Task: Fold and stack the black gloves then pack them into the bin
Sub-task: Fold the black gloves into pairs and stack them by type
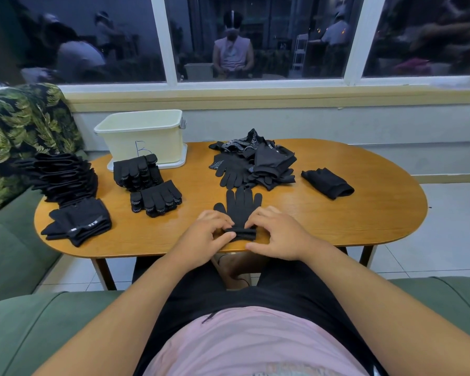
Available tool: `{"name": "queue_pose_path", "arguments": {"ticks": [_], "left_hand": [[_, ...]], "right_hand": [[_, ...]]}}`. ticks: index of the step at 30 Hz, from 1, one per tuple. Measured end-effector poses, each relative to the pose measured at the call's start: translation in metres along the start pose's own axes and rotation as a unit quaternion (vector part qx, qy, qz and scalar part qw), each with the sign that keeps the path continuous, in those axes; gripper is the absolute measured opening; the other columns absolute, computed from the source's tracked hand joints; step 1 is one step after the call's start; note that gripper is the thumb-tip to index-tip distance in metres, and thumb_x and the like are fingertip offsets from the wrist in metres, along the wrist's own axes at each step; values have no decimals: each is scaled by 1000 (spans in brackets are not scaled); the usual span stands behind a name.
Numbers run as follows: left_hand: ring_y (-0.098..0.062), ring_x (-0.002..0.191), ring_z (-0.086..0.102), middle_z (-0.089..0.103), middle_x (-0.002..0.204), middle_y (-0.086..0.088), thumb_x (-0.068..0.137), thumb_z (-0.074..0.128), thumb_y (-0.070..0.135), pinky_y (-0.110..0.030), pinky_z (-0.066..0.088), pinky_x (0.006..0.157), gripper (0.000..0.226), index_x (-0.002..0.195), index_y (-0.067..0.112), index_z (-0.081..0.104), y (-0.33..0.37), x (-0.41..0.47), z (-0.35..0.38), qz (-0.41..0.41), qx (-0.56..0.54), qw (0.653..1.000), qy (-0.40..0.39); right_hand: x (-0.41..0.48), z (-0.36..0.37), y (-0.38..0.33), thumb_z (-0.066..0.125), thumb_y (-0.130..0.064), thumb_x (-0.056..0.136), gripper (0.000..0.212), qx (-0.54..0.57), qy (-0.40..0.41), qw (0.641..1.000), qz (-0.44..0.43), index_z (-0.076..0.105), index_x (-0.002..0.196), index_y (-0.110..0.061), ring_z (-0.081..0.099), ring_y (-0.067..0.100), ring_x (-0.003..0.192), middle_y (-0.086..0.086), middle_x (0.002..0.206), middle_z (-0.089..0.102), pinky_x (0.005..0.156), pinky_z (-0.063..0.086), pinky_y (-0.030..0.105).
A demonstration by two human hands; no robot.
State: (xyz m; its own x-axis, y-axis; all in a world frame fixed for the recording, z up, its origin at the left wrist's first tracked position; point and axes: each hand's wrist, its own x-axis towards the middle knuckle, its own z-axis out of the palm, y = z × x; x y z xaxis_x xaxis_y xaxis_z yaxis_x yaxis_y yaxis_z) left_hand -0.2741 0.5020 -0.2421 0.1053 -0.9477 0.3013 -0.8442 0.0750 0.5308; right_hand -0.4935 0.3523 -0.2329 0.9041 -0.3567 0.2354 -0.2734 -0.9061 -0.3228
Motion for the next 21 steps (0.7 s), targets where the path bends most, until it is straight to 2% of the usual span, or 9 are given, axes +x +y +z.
{"name": "queue_pose_path", "arguments": {"ticks": [4, 6, 8, 11, 14, 16, 19, 21], "left_hand": [[10, 138, 42, 60, 139, 29, 106, 61, 43, -31, 40, 115, 13, 107, 34, 70, 2, 2, -3, -34, -70, 996, -41], [6, 135, 50, 59, 141, 28, 106, 56, 50, -36, 44, 113, 20, 122, 41, 65, 5, -1, -7, -54, -112, 990, -63], [1, 130, 54, 59, 139, 26, 102, 57, 53, -36, 47, 108, 37, 138, 48, 53, 8, -4, -10, -53, -115, 988, -84], [-1, 125, 56, 60, 135, 22, 98, 66, 45, -36, 50, 106, 49, 142, 47, 45, 10, -1, -8, -57, -65, 993, -85], [-8, 117, 58, 63, 130, 16, 96, 62, 57, -42, 55, 98, 52, 143, 44, 46, 9, 5, 0, -72, 13, 996, -57], [-8, 118, 58, 64, 132, 15, 98, 62, 58, -39, 54, 98, 50, 143, 41, 51, 11, 9, 1, -89, 5, 995, -34], [-3, 116, 61, 68, 127, 18, 100, 67, 49, -31, 53, 95, 40, 138, 38, 60, 16, 18, 2, -107, -55, 993, 3], [-1, 109, 63, 71, 119, 19, 103, 66, 45, -27, 52, 91, 31, 131, 33, 65, 19, 26, 3, -132, -74, 988, 14]], "right_hand": [[6, 5, -1, 61, -45, 101, 24, 6, 37, 999, 7, 70, 120, -34, 49, 6, 110, -22, 115, 59, 92, 52, 38], [7, 4, 1, 61, -42, 104, 20, 25, 47, 999, 11, 70, 119, -32, 51, 6, 109, -20, 114, 61, 93, 52, 39], [7, 3, 3, 62, -41, 105, 22, 65, 52, 996, 27, 71, 122, -31, 53, 5, 114, -20, 118, 63, 98, 51, 37], [8, -4, 3, 60, -43, 107, 27, 134, 50, 988, 59, 69, 131, -36, 56, 1, 120, -22, 125, 67, 102, 50, 34], [9, -6, 4, 56, -44, 109, 19, 193, 27, 976, 92, 66, 124, -38, 64, 0, 110, -19, 116, 72, 98, 54, 38], [11, -8, 2, 53, -45, 110, 18, 209, 36, 971, 110, 64, 122, -36, 66, -1, 106, -16, 112, 74, 97, 55, 38], [18, -7, 0, 53, -43, 112, 11, 232, 69, 962, 126, 59, 120, -38, 65, -12, 98, -20, 103, 73, 83, 51, 17], [26, -6, -1, 54, -44, 111, 10, 247, 98, 955, 134, 63, 114, -39, 67, -4, 86, -17, 91, 73, 73, 48, 16]]}}
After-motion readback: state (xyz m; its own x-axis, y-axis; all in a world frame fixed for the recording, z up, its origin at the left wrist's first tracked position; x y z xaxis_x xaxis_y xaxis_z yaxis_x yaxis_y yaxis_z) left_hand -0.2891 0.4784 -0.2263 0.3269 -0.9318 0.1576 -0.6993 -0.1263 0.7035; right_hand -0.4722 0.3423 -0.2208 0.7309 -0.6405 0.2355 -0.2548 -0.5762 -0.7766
